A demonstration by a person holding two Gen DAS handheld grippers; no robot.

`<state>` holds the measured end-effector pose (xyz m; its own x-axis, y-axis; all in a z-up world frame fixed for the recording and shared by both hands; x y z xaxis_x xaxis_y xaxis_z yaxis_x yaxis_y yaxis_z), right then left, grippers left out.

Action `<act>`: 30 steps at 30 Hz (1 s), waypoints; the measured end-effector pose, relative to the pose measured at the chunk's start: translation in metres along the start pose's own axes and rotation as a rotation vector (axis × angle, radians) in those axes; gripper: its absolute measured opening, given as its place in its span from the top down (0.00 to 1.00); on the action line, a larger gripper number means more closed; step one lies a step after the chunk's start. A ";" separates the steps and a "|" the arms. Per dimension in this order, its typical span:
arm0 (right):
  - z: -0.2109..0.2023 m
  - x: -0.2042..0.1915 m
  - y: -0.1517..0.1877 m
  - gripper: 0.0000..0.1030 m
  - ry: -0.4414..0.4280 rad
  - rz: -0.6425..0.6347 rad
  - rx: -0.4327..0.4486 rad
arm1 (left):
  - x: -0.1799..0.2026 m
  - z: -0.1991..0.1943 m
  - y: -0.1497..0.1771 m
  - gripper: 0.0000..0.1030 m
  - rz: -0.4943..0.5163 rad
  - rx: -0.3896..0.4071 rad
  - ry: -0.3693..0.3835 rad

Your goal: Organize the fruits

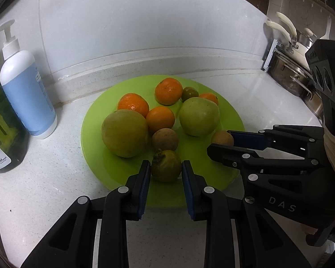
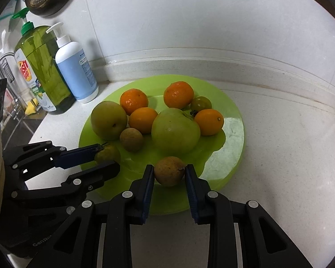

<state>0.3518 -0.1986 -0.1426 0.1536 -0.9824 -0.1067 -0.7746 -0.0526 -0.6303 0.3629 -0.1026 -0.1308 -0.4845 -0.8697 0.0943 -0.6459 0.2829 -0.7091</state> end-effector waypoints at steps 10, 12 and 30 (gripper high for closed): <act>-0.006 -0.004 0.001 0.65 -0.002 0.018 0.012 | -0.004 -0.020 0.001 0.66 -0.033 0.031 -0.039; -0.013 -0.005 0.002 0.65 0.009 0.014 0.027 | -0.004 -0.030 0.001 0.66 -0.047 0.044 -0.050; -0.139 -0.038 0.028 0.39 0.103 0.025 0.224 | 0.012 -0.159 0.024 0.29 -0.043 0.205 -0.215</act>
<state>0.2392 -0.1875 -0.0492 0.0636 -0.9966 -0.0524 -0.6200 0.0017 -0.7846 0.2476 -0.0423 -0.0360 -0.3088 -0.9511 -0.0076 -0.5199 0.1755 -0.8360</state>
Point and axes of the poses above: each gripper's, at about its wrist camera, not at the fingertips, and z roughly the way its jaws point, x to its right, y to its underside, the point moved 4 cm from there along z, roughly the way its jaws point, and after that the axes turned 5 degrees about x, right-handed, at the moved point
